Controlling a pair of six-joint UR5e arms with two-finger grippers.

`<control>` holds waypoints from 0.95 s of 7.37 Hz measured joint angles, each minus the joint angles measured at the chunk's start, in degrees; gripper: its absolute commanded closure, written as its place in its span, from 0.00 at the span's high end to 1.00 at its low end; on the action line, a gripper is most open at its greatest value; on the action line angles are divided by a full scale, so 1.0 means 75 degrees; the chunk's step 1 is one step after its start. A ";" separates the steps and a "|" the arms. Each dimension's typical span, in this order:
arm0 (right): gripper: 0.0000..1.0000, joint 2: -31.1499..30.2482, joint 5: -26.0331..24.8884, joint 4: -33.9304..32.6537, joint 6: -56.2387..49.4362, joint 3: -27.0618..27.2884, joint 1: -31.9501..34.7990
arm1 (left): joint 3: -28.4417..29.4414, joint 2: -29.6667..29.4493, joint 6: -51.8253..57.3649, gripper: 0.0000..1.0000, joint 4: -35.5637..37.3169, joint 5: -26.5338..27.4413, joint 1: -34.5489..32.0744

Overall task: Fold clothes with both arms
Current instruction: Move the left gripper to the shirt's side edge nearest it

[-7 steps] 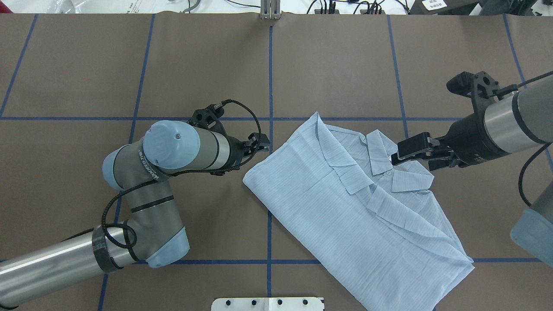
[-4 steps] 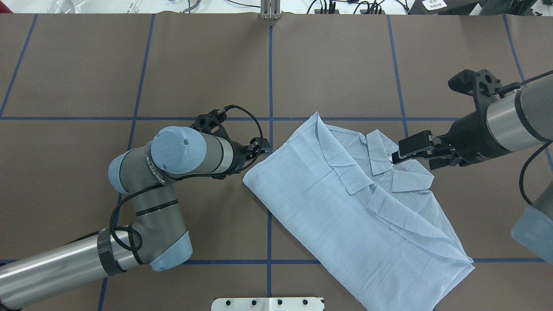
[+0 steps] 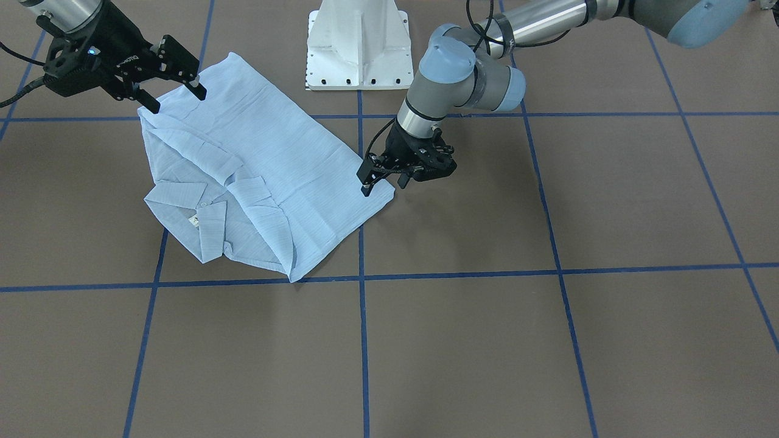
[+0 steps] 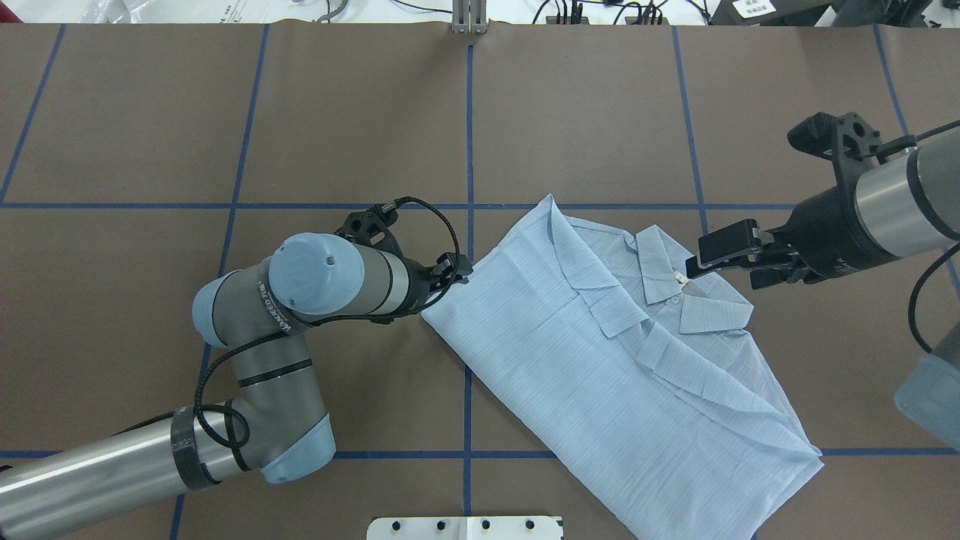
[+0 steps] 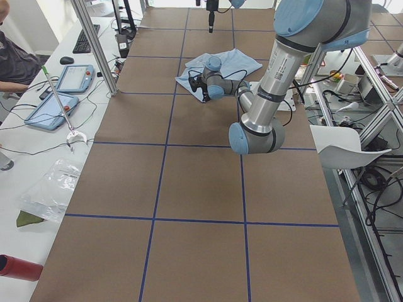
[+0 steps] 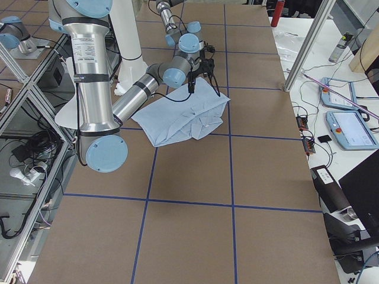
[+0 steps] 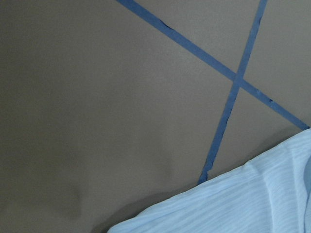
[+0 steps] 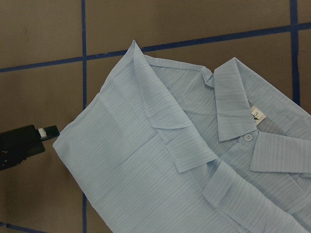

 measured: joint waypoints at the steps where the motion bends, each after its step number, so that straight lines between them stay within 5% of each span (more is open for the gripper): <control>1: 1.00 -0.0005 0.0004 -0.0005 0.0002 -0.0005 0.0007 | 0.0012 0.0001 0.0000 0.94 0.0023 0.0000 0.0024; 3: 1.00 -0.0006 0.0006 -0.0008 -0.0002 -0.0022 0.0013 | 0.0061 0.0010 -0.0003 0.92 0.0057 0.0008 0.0159; 7: 1.00 0.0012 0.0030 -0.0019 -0.0003 -0.0056 0.0011 | 0.0092 0.0019 -0.0012 0.73 0.0112 -0.0002 0.0322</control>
